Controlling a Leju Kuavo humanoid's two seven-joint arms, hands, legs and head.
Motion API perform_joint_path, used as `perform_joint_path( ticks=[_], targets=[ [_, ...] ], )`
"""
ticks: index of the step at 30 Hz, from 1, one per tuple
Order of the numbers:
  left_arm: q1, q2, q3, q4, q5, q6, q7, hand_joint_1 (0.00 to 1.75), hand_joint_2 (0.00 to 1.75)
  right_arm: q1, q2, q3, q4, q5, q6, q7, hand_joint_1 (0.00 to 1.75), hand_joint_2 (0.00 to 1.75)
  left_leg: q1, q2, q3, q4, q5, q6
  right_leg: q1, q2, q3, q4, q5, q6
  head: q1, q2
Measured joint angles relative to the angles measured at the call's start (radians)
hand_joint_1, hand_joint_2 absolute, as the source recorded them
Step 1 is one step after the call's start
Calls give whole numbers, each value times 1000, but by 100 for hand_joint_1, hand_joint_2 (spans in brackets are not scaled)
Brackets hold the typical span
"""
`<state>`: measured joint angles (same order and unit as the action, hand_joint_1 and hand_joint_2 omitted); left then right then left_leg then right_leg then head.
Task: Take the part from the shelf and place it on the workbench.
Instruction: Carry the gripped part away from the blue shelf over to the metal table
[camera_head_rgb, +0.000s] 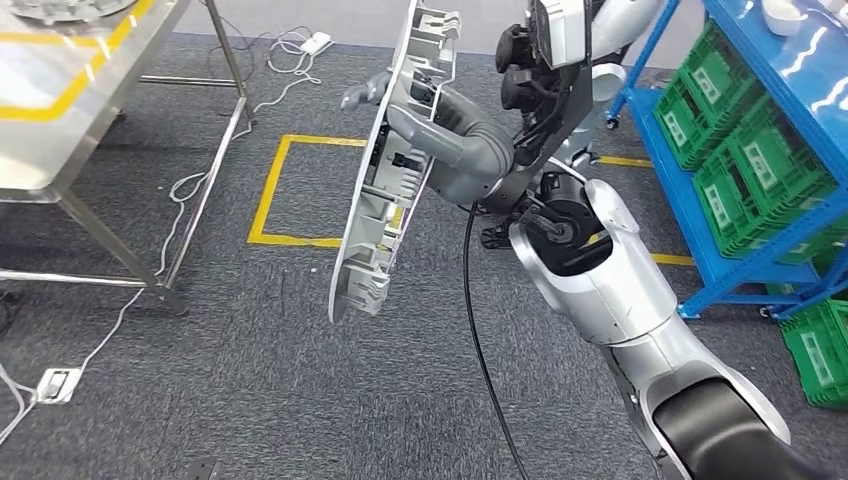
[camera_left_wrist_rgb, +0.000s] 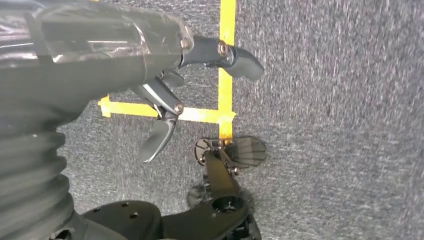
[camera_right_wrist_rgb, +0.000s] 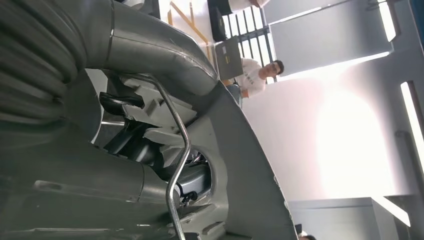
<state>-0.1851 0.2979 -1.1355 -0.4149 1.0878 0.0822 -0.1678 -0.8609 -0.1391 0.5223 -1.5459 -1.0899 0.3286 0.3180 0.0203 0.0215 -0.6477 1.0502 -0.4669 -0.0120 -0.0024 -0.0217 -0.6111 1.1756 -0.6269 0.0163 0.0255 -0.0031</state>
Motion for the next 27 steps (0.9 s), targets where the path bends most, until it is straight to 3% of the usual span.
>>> perform_joint_path(
  ticks=[2,3,4,7,9,11,13,15,17,18,19,20,22,24,26,27],
  targets=[
    [0,1,0,1,-1,-4,0,0,175,4,-1,0,2,0,4,0,175,175,-7,-20,0,0,1,4,2,13,-57,121,-43,-6,11,0],
    [0,1,0,1,-2,-5,0,0,175,6,-1,0,3,0,4,0,175,175,-11,-32,0,0,2,6,5,17,-68,139,-37,-13,14,0],
    [0,1,0,2,-2,-6,0,0,175,6,-2,0,3,0,5,0,175,175,-13,-43,0,0,2,8,9,21,-62,116,-11,-22,16,0],
    [0,-1,0,3,-1,-9,-1,0,175,2,-2,0,3,0,4,0,175,175,-15,-76,0,-1,6,9,25,62,14,-72,98,-52,18,0],
    [0,-3,0,3,-1,-10,-1,0,175,-3,-2,0,3,0,2,0,175,175,-12,-94,-6,-2,12,4,31,77,41,-137,116,-63,18,0],
    [2,-3,0,4,-1,-11,-1,0,175,-7,-1,0,1,0,1,0,175,175,-10,-107,-13,-6,20,-6,29,61,48,-156,121,-66,20,0],
    [3,-3,0,4,0,-10,0,0,175,-8,4,0,0,-1,0,0,175,175,-14,-72,-25,11,3,-15,25,41,58,-183,135,-66,16,0],
    [2,-3,0,4,-1,-9,1,0,175,-9,7,1,0,-1,3,0,175,175,-14,-26,-64,97,-54,-23,23,22,63,-200,145,-66,4,0],
    [2,-1,0,5,-2,-9,3,0,175,-5,8,1,2,-1,8,0,175,175,-6,-21,-114,208,-103,-35,23,2,61,-199,146,-66,-9,0],
    [3,0,0,5,-3,-10,4,0,175,-3,8,1,3,-1,10,0,175,175,-2,-20,-123,232,-105,-42,21,-9,60,-198,145,-64,-15,0],
    [3,0,0,6,-3,-11,4,0,175,-1,8,1,5,-1,11,0,175,175,3,-16,-114,221,-90,-49,19,-19,59,-195,143,-61,-19,0],
    [4,1,0,7,-3,-12,4,0,175,0,8,1,7,-1,11,0,175,175,7,-7,-85,175,-63,-57,16,-28,59,-189,139,-55,-21,0],
    [3,-1,0,7,-3,-12,4,0,175,-1,8,1,8,-1,8,0,175,175,11,34,-16,58,-20,-68,13,-42,55,-169,125,-37,-29,0],
    [2,-3,0,8,-3,-7,7,0,175,-3,10,1,6,-2,3,1,175,175,7,58,13,8,-15,-51,15,-52,51,-152,113,-25,-30,0],
    [3,-4,0,8,-3,-3,10,0,175,-4,12,2,5,-2,1,2,175,175,2,43,10,8,-16,-24,13,-63,51,-148,108,-21,-22,0],
    [3,-4,0,8,-3,-2,10,0,175,-5,13,2,5,-3,1,2,175,175,0,34,9,8,-15,-17,10,-61,50,-144,103,-18,-17,0]
  ],
)
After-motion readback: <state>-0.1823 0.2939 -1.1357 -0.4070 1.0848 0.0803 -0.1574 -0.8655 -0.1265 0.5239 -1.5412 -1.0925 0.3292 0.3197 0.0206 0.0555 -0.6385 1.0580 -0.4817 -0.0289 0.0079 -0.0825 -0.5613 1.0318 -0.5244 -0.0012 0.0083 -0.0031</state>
